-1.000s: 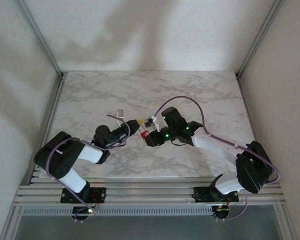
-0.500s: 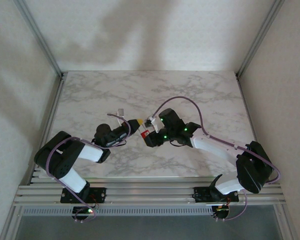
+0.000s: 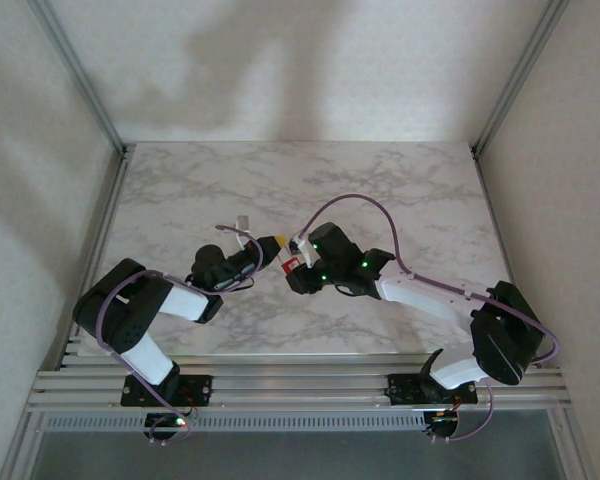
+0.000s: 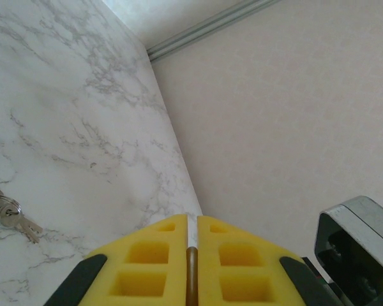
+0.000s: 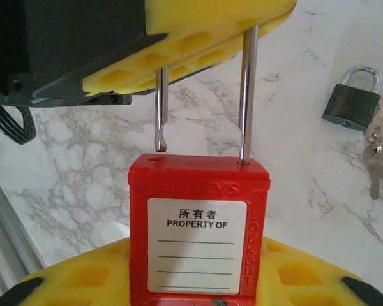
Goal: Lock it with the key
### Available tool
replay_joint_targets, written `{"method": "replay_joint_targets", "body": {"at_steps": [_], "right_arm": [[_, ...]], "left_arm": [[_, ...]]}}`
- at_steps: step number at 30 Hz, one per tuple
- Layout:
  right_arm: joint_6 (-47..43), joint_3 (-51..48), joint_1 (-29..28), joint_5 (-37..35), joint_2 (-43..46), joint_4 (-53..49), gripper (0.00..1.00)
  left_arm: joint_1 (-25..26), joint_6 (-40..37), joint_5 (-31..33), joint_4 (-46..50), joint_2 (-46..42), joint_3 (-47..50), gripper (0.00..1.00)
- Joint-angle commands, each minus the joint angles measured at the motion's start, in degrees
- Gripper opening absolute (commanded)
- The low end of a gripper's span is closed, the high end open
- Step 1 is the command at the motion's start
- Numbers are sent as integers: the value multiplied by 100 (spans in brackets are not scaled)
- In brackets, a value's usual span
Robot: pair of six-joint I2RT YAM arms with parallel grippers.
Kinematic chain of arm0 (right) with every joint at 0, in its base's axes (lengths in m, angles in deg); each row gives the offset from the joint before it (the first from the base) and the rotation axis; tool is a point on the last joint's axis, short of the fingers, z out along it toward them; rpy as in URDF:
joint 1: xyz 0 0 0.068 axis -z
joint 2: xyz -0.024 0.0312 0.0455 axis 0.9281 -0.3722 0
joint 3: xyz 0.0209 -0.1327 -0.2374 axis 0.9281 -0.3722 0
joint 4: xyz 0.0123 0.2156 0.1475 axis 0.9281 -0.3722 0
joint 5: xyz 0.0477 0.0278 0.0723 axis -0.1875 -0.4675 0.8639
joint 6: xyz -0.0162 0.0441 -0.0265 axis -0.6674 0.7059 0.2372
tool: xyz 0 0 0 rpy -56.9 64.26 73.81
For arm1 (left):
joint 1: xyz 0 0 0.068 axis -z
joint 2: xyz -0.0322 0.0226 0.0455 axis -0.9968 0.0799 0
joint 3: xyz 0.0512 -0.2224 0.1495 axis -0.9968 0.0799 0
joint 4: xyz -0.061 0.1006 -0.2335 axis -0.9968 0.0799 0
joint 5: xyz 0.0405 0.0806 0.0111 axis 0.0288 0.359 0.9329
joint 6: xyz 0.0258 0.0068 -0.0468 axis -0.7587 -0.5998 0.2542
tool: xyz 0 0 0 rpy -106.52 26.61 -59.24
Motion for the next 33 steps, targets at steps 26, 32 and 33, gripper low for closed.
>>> {"method": "replay_joint_targets", "body": {"at_steps": [26,32,33], "right_arm": [[1408,252,-96,-2598,-619,380,0],[1520,371,-91,-2713,-639,407,0],[1518,397,-91,-2690,-653,411,0]], "left_arm": [[72,29,-480,-473,102,-160,0],[91,32,-506,-466,140,-184,0],[90,32,-514,-468,151,-186,0]]}}
